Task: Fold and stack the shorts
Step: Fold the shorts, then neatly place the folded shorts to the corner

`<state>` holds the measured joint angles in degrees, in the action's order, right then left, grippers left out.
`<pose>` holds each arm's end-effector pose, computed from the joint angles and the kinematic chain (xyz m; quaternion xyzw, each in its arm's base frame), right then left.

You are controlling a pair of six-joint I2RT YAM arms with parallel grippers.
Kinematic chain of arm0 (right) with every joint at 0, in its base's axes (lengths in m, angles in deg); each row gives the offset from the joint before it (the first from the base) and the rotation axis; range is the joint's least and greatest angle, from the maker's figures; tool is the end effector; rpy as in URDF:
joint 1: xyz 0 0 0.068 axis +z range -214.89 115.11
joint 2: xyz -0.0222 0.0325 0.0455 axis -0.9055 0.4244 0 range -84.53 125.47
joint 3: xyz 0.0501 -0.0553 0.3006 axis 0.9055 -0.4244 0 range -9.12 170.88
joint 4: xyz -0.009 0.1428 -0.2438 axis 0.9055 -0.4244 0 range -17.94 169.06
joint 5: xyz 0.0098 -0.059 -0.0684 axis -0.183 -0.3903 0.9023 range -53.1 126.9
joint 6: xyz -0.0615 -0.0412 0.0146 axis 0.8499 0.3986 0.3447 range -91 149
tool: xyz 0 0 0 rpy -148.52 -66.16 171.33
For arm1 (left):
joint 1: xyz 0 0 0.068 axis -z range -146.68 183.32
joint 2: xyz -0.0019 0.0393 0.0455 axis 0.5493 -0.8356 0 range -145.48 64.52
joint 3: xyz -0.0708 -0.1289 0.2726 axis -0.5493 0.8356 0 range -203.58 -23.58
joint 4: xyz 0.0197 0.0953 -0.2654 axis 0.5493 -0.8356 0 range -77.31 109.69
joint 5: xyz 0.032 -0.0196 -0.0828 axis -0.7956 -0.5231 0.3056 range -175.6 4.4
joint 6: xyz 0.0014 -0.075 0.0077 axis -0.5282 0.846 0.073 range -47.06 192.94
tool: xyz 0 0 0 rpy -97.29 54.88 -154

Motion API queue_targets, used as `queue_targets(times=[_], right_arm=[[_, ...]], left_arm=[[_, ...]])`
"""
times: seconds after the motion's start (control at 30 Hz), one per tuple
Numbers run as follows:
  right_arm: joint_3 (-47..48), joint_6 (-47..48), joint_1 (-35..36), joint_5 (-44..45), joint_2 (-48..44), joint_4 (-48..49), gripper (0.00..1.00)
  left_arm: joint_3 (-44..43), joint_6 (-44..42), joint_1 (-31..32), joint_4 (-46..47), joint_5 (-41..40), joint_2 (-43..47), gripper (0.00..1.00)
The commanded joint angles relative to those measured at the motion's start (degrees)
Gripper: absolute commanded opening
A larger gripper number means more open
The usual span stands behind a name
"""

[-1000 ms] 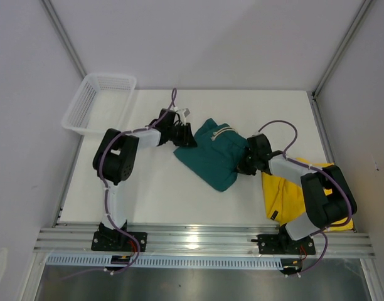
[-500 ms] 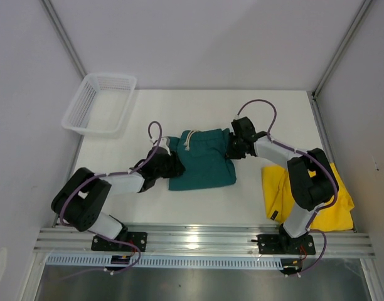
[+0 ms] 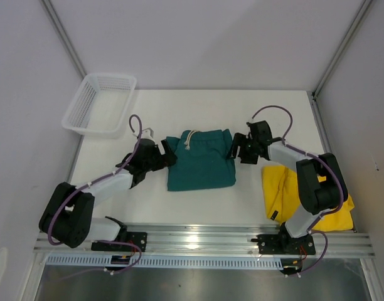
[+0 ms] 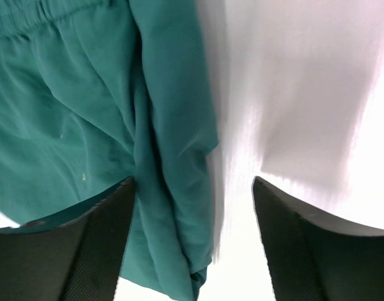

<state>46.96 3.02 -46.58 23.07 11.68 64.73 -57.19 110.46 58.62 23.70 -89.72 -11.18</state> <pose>0.3511 0.1321 0.1767 0.0266 0.9457 0.2204 0.2374 0.2662 -0.1208 0.1866 -0.1113 0.8918 -0.2005 0.3901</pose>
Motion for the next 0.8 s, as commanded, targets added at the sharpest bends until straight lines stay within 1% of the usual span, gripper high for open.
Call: queue_targets(times=[0.0,0.1,0.13,0.23,0.53,0.67,0.7,0.77], right_arm=[[-3.6,-0.6,-2.7,-11.8,-2.6,8.7,0.79],[-5.4,-1.2,-2.8,-15.1,-2.4,12.6,0.82],[-5.6,-1.3,-2.7,-15.4,-2.1,13.2,0.82],[-5.5,-0.7,-2.4,-15.1,-1.5,13.4,0.82],[-6.2,-0.7,-0.7,-13.8,0.3,16.6,0.80],[-6.2,-1.0,-0.3,-13.9,1.2,17.4,0.78],[-6.2,-1.1,-0.3,-13.8,1.4,17.6,0.76],[-6.2,-1.1,-0.2,-13.9,1.7,18.0,0.73]], left_arm=[[-1.7,-1.1,-2.4,0.5,5.9,-1.5,0.99],[-2.3,-1.0,-2.8,1.9,8.2,-4.7,0.99],[-1.9,-0.9,-2.9,3.7,9.1,-5.5,0.99],[-1.6,-0.5,-2.9,6.1,11.1,-8.2,0.99],[-1.3,1.7,-2.9,12.6,12.3,-14.7,0.99],[-0.6,3.6,-2.9,15.9,12.9,-17.0,0.92],[-0.2,4.4,-2.9,16.6,12.5,-17.5,0.90],[0.4,5.5,-2.9,17.0,9.1,-17.6,0.86]])
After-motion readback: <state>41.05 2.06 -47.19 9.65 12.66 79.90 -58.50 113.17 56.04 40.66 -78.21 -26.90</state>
